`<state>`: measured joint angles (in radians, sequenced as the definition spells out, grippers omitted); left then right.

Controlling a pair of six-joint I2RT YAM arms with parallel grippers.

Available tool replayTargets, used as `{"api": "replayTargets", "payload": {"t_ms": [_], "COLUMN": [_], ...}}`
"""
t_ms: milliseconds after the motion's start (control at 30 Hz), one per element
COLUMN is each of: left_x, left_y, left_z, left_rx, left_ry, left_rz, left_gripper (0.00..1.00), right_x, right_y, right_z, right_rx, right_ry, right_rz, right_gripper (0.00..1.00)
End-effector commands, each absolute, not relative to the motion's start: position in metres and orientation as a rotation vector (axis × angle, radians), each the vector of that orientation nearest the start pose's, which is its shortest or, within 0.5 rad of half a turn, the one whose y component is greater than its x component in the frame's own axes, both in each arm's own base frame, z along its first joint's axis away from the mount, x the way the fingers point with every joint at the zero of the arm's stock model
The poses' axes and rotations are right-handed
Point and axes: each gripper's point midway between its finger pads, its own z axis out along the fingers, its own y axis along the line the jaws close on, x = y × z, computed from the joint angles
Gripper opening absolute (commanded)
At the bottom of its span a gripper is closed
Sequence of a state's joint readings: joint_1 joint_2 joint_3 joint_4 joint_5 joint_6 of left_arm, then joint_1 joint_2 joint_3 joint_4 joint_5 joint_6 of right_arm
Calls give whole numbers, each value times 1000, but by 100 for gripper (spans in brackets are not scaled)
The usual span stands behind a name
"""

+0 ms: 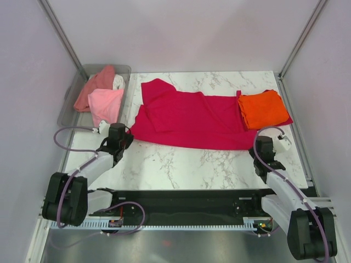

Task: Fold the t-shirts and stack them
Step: Fold the tshirt

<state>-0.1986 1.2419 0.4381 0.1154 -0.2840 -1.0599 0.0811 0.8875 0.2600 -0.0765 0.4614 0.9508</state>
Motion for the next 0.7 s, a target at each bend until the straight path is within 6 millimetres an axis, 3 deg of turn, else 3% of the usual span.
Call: {"api": "replayTargets", "payload": {"t_ms": [0,67,100,267,333,367,433,467,533,567,633,667], "left_x": [327,317,314,290,286,291,286,291,283,278,265,254], "left_y": [-29,-23,-22,-20,-17,-16,-13,-13,-9,-8,-7,-6], "left_z": [92,97,109,108,120,142,160,197,223,263,291,330], "left_rx": [-1076,-1076,-1064,-1004,-985,-966,-924,-901,-868,-848,-803,-779], "left_ry": [1888,1890,1863,1862,1839,1808,1839,1787,1792,1713,1687,1610], "left_rz": [-260,-231,-246,-259,-254,-264,-217,-241,-218,-259,-276,-326], "left_gripper": [2,2,2,2,2,2,2,2,2,2,2,2], "right_x": [279,278,281,281,284,291,295,298,298,293,289,284], "right_y": [-26,-24,-22,-13,-10,-9,-10,-9,-9,-6,-4,-3], "right_z": [76,79,84,84,91,108,130,155,186,199,252,278], "right_rx": [1130,1119,1110,1071,1062,1042,1030,1015,978,957,907,883], "right_ry": [1825,1851,1855,1968,1979,1973,1968,1957,1933,1937,1841,1806], "right_rz": [93,87,96,94,105,117,111,121,138,155,217,247], "right_gripper": [0,0,0,0,0,0,0,0,0,0,0,0]}}
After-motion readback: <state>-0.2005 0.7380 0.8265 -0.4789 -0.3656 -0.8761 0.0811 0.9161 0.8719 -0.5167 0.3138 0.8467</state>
